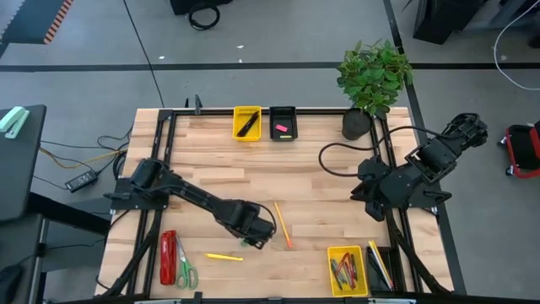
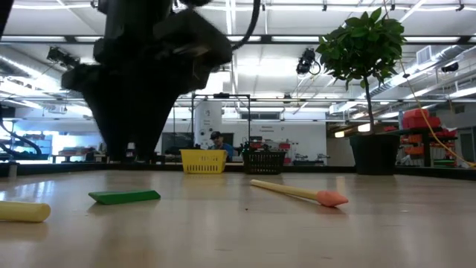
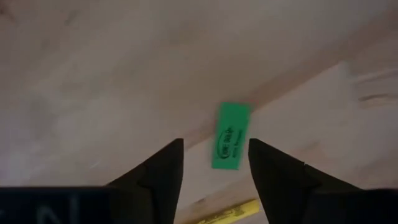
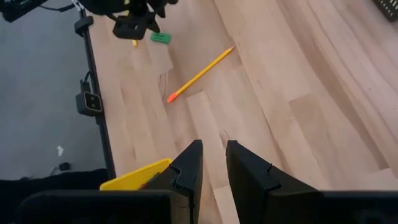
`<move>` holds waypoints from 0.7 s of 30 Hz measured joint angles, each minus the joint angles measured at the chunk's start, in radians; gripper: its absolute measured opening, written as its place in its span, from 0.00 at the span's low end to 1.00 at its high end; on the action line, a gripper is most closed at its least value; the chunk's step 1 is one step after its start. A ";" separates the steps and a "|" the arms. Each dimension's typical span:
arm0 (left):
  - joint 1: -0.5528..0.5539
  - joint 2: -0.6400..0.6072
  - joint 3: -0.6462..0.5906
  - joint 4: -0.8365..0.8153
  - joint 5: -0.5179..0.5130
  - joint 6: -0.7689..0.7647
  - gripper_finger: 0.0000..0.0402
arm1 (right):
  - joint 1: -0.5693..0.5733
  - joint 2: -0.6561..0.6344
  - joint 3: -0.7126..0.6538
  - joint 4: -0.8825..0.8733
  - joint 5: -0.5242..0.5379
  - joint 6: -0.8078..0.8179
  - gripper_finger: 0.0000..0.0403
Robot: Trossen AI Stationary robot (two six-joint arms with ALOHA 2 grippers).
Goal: Sort crayons/erasers/pens/pencils in bins
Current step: Put the green eraser into the top black bin
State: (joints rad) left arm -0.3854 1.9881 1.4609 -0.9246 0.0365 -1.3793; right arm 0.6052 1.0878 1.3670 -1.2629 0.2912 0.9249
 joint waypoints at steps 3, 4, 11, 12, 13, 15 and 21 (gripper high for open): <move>-0.005 0.028 -0.001 0.009 0.025 0.003 0.50 | 0.013 0.000 0.000 -0.008 0.000 -0.013 0.19; -0.006 0.033 -0.001 0.015 0.031 0.004 0.51 | 0.016 0.000 0.000 -0.010 -0.001 -0.017 0.19; -0.010 0.046 0.000 0.077 0.061 0.004 0.54 | 0.027 0.000 0.000 -0.016 0.000 -0.047 0.19; -0.011 0.046 0.000 0.073 0.061 0.009 0.54 | 0.027 0.000 0.000 -0.016 0.000 -0.051 0.19; -0.011 0.046 0.000 0.066 0.061 0.015 0.54 | 0.027 0.000 0.000 -0.018 0.000 -0.056 0.19; -0.012 0.058 0.001 0.066 0.068 0.026 0.53 | 0.027 0.000 0.000 -0.022 0.000 -0.061 0.19; -0.012 0.098 0.002 0.078 0.102 0.047 0.52 | 0.027 -0.001 0.000 -0.023 -0.001 -0.059 0.19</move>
State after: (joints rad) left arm -0.3969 2.0860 1.4631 -0.8467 0.1390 -1.3319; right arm 0.6319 1.0870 1.3670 -1.2861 0.2901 0.8654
